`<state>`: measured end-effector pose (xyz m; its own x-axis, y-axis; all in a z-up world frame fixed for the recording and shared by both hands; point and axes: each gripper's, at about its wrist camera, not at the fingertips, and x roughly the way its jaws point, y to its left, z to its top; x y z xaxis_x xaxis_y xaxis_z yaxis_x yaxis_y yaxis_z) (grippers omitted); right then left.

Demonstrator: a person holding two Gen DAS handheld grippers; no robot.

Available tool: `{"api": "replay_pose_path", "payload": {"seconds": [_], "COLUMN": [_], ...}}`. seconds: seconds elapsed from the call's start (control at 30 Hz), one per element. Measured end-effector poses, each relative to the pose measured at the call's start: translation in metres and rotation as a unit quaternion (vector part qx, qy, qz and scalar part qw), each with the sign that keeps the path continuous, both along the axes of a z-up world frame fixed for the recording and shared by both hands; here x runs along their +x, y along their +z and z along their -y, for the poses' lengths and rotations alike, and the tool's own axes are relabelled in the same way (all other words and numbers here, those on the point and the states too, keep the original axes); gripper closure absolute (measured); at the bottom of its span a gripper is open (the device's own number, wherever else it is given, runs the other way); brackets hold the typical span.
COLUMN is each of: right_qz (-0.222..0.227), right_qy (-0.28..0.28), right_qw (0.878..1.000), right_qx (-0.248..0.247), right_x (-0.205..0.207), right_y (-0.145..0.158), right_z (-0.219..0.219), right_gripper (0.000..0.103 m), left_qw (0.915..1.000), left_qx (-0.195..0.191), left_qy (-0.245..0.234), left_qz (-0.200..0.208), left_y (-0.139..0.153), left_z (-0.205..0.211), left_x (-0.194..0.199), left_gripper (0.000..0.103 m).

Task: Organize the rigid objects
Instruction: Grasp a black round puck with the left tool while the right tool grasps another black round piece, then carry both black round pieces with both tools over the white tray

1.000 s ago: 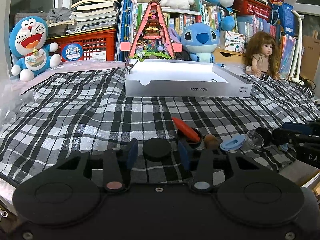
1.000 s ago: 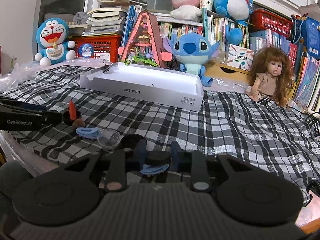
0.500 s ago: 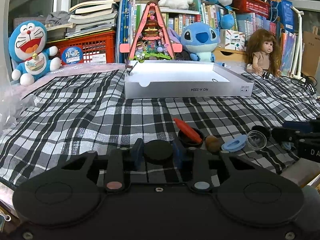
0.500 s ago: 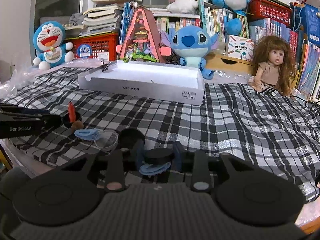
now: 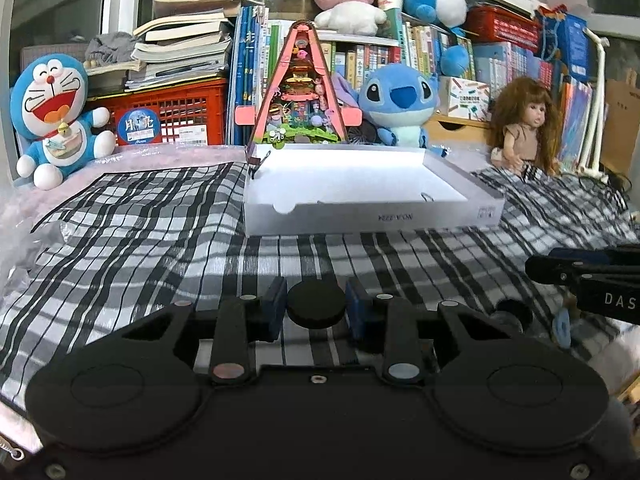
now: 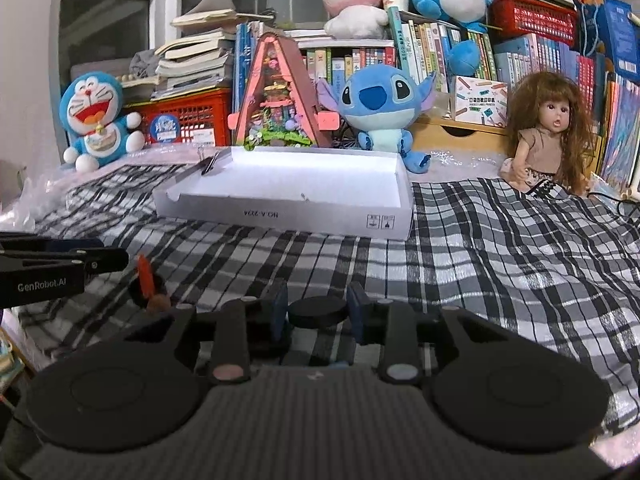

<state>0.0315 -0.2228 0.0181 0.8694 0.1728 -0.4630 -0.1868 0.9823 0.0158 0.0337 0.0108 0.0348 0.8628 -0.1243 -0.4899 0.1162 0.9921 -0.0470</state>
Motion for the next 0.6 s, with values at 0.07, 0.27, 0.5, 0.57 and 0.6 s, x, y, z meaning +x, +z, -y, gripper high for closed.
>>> {"api": "replay_pose_path", "payload": {"seconds": [0.07, 0.27, 0.5, 0.57, 0.6], "right_qz": [-0.002, -0.022, -0.043, -0.053, -0.059], "right_qy": [-0.004, -0.017, -0.029, -0.032, -0.033], "right_qw": [1.000, 0.999, 0.995, 0.993, 0.991], "right_qx": [0.007, 0.043, 0.089, 0.104, 0.113], "right_x": [0.008, 0.042, 0.087, 0.101, 0.109], "right_y": [0.005, 0.020, 0.036, 0.038, 0.038], "right_z": [0.002, 0.011, 0.017, 0.018, 0.018], "right_gripper": [0.065, 0.064, 0.064, 0.064, 0.064], "left_qw": [1.0000, 0.9999, 0.9995, 0.9992, 0.9990], "left_qx": [-0.002, -0.012, -0.025, -0.030, -0.034], "left_qy": [0.000, -0.004, -0.002, -0.002, 0.000], "left_qz": [-0.002, -0.007, -0.018, -0.025, -0.030], "left_y": [0.006, 0.024, 0.039, 0.040, 0.041], "left_z": [-0.001, 0.001, 0.005, 0.006, 0.006], "left_x": [0.010, 0.043, 0.090, 0.105, 0.114], "left_gripper": [0.073, 0.073, 0.073, 0.073, 0.073]}}
